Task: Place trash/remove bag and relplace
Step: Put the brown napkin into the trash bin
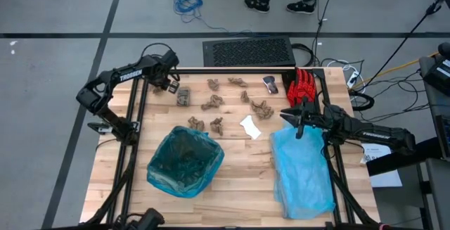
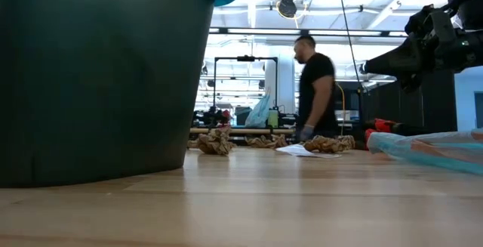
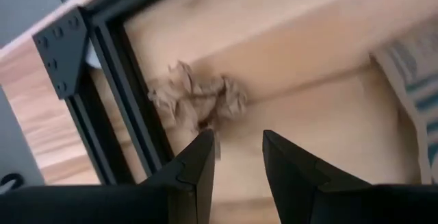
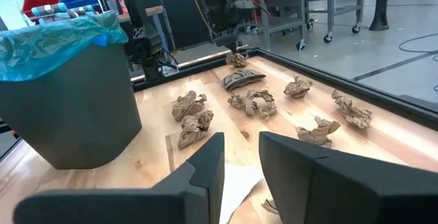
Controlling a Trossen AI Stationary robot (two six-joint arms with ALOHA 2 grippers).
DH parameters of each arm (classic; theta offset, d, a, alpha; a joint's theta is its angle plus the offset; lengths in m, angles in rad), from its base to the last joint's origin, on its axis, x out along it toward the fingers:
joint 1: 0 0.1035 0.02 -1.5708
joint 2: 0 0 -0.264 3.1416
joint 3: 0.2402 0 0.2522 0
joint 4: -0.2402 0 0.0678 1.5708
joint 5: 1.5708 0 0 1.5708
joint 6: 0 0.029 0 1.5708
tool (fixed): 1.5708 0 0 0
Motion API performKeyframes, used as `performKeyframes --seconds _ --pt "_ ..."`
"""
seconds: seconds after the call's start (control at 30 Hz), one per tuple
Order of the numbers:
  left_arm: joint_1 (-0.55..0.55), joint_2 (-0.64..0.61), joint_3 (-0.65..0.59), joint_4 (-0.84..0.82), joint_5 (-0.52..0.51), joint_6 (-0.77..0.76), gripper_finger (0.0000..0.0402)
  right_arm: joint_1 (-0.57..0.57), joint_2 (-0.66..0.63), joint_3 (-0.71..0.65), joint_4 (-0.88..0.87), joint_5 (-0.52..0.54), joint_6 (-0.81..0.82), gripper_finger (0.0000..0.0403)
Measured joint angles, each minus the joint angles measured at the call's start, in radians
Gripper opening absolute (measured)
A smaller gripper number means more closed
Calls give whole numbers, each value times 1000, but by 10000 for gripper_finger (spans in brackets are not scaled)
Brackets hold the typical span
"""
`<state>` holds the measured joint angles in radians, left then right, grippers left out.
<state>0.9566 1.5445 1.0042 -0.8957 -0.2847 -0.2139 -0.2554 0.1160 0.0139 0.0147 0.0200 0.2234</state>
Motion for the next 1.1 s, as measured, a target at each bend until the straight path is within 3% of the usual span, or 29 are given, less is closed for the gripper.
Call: performKeyframes --seconds 0.23,0.63,0.83,1.1 --pt "73 93 0 19 94 19 122 0 0 0 1 0 0 96" --pt "94 273 7 60 76 74 113 0 1 0 4 1 0 96" --pt "69 245 0 67 -5 116 15 0 0 0 4 1 0 96" --pt "62 105 45 -53 -65 116 1 0 1 0 4 1 0 96"
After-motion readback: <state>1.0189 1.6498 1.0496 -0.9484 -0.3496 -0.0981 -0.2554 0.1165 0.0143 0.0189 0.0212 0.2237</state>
